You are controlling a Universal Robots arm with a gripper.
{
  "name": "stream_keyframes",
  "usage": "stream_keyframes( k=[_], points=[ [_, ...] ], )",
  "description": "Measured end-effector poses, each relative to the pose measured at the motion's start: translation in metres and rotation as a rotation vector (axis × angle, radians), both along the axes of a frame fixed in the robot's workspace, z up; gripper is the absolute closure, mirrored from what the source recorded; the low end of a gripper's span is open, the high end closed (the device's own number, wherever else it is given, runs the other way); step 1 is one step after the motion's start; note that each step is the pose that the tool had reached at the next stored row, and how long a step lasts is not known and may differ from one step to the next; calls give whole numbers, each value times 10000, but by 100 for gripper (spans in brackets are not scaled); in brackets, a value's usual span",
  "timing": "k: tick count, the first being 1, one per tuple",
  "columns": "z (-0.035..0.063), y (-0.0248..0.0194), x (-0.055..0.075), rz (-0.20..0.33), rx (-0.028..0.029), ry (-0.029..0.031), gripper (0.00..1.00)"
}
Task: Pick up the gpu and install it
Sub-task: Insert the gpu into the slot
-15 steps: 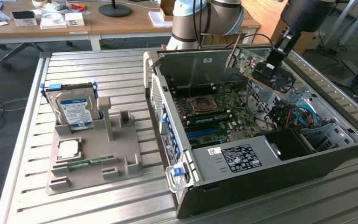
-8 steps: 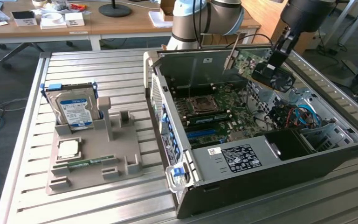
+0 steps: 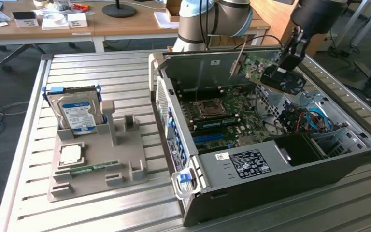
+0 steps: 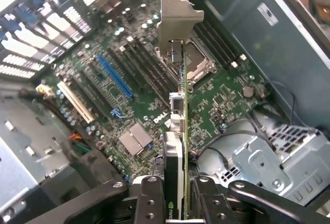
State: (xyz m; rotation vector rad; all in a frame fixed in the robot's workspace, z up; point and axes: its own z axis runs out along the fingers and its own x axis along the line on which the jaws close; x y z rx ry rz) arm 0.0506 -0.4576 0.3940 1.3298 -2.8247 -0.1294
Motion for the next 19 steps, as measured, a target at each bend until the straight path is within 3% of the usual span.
stream_keyframes(
  k=[19],
  points=[
    [-17, 0, 0, 3347, 0, -1, 73]
  ],
)
